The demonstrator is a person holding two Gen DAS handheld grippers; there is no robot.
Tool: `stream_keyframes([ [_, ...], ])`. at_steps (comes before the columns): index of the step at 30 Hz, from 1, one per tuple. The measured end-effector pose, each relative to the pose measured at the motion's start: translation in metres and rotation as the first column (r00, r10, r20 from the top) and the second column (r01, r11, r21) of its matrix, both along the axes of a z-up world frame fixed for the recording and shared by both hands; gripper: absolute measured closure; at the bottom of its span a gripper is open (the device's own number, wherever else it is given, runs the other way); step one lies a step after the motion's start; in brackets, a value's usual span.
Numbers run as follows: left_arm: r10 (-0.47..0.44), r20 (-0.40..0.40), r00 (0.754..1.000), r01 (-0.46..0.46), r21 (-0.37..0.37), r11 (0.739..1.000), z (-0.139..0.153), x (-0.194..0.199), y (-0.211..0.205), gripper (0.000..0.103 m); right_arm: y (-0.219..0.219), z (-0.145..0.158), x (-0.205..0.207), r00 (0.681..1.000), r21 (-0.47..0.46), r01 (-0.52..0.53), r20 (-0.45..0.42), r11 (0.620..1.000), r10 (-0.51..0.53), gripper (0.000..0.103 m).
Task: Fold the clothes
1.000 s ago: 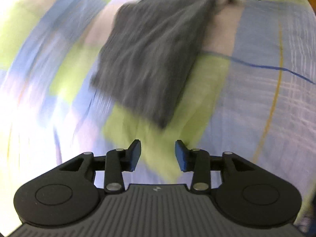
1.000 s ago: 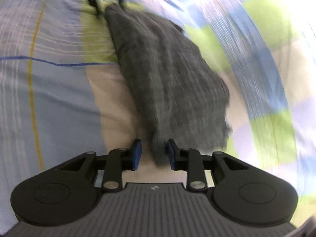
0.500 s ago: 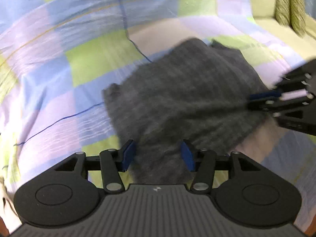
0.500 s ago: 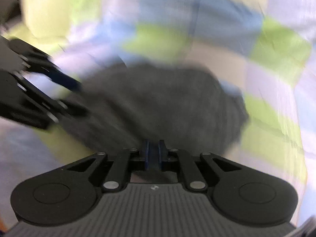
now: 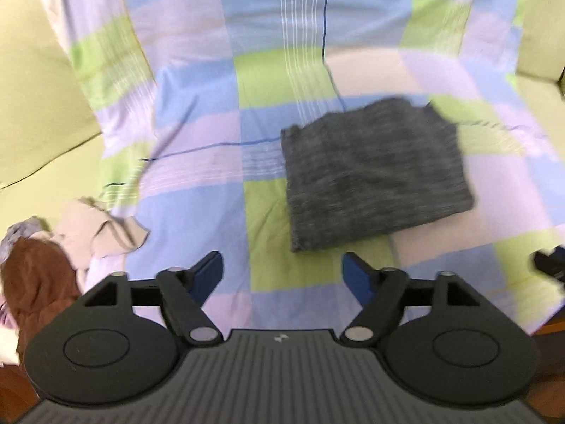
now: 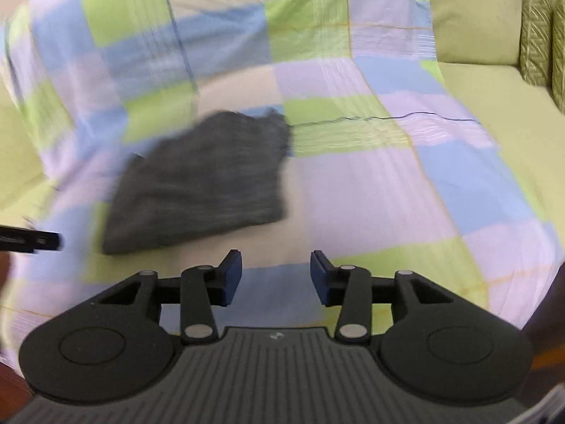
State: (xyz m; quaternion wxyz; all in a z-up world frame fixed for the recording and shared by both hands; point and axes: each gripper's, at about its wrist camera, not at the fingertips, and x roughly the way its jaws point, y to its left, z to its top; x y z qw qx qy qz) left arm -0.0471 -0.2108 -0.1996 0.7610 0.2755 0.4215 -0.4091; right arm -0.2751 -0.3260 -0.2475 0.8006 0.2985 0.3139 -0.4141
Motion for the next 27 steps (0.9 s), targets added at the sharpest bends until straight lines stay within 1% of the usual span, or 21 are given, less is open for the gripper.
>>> stream_keyframes([
  [4,0.008,-0.016,1.0,-0.008,-0.027,1.0,0.037,-0.026,0.021,0.024,0.041,0.042,0.005,0.998,-0.033,-0.034,0.055,0.999,0.036,0.046],
  [6,0.011,-0.03,0.999,-0.012,-0.037,0.999,0.051,-0.036,0.032,0.024,0.049,0.055,0.012,0.997,-0.047,-0.053,0.059,0.998,0.056,0.044],
  [8,0.02,-0.042,0.999,-0.022,-0.044,0.999,0.071,-0.046,0.049,0.024,0.064,0.074,0.008,0.996,-0.055,-0.065,0.065,0.996,0.069,0.043],
  [10,0.019,-0.042,0.999,-0.021,-0.048,0.999,0.081,-0.052,0.057,0.024,0.081,0.095,0.002,0.994,-0.063,-0.078,0.071,0.995,0.082,0.038],
  [12,0.015,-0.036,0.999,-0.017,-0.047,0.999,0.097,-0.061,0.064,0.024,0.091,0.112,-0.004,0.992,-0.067,-0.09,0.078,0.994,0.095,0.033],
  [15,0.018,-0.026,1.0,-0.019,-0.065,0.998,0.121,-0.07,0.068,0.023,0.093,0.134,-0.012,0.989,-0.071,-0.109,0.092,0.991,0.116,0.032],
  [17,0.021,-0.014,1.0,-0.022,-0.079,0.997,0.131,-0.073,0.064,0.021,0.09,0.146,-0.016,0.987,-0.079,-0.126,0.094,0.989,0.133,0.032],
  [20,0.046,-0.008,0.999,-0.046,-0.086,0.995,0.137,-0.074,0.052,0.019,0.079,0.161,-0.021,0.982,-0.095,-0.156,0.088,0.983,0.165,0.03],
  [22,0.066,-0.015,0.998,-0.067,-0.09,0.994,0.134,-0.074,0.04,0.019,0.066,0.164,-0.024,0.978,-0.096,-0.181,0.088,0.979,0.19,0.029],
  [24,0.086,-0.02,0.996,-0.088,-0.095,0.992,0.128,-0.073,0.03,0.019,0.051,0.165,-0.027,0.972,-0.092,-0.209,0.085,0.973,0.217,0.027],
  [27,0.131,-0.064,0.989,-0.137,-0.096,0.986,0.1,-0.072,0.013,0.019,0.026,0.156,-0.033,0.965,-0.073,-0.247,0.068,0.966,0.252,0.025],
])
